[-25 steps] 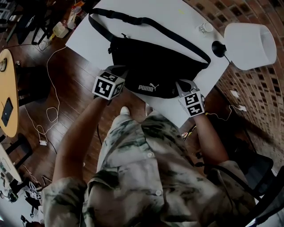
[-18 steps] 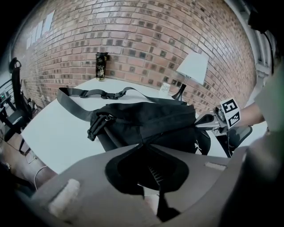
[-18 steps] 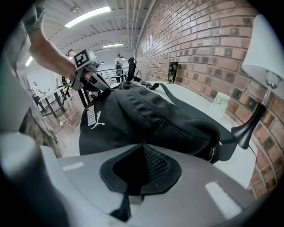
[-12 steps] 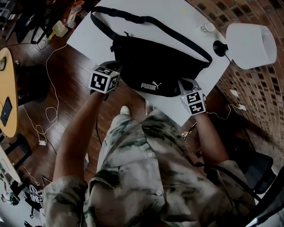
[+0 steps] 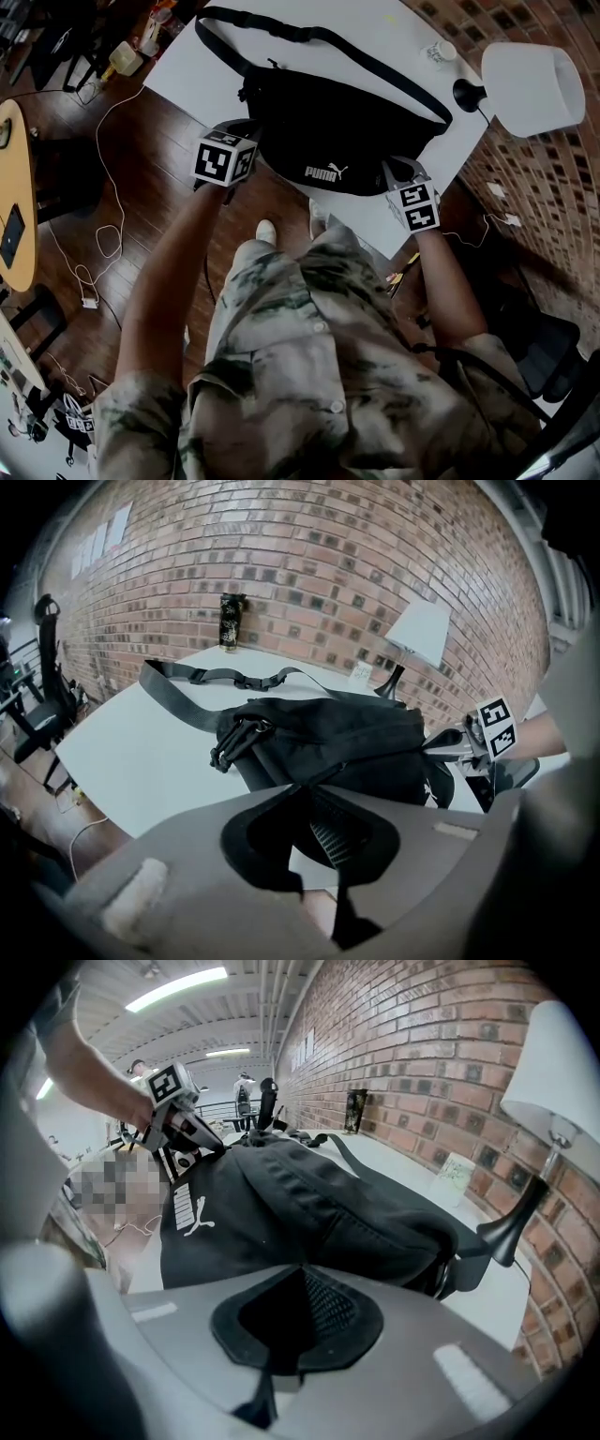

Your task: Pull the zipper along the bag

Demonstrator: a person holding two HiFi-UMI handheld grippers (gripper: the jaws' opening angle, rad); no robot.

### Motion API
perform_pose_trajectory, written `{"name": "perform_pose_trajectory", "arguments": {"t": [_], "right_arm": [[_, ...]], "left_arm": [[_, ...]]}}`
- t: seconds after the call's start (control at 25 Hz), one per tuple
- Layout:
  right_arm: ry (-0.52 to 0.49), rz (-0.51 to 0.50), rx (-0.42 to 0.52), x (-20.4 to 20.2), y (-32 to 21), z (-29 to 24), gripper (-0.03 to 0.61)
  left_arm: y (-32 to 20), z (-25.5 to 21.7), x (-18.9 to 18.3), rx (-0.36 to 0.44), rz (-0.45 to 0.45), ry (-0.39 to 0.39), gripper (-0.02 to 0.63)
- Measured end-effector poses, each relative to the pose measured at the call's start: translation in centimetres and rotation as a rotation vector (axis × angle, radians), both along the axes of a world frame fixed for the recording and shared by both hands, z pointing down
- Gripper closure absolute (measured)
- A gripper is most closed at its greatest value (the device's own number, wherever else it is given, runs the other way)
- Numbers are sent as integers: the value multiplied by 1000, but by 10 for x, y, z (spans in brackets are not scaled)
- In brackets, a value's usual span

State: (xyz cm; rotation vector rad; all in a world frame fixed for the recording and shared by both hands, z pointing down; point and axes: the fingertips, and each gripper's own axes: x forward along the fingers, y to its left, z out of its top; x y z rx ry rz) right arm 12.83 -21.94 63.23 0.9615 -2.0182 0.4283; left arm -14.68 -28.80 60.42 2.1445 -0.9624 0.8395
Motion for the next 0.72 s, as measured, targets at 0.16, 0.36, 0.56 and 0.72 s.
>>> {"name": "perform_pose_trajectory", "arguments": {"t": [0.16,0.36,0.56,0.72], "right_arm": [[-7,46,3,1,-3,-1,572],[-13,102,81,-3,-1,-26,503],[-41,187,174,-14,33,-80,509],[-68,260,197,-24,98,-117,515]], "left_arm": [[-2,-3,3,25,-21,22,575],[2,-26,-1,136,-19,49,538],[29,-68,-16,255,-6,121,538],[77,-105,-20,328,42,184,540]]}}
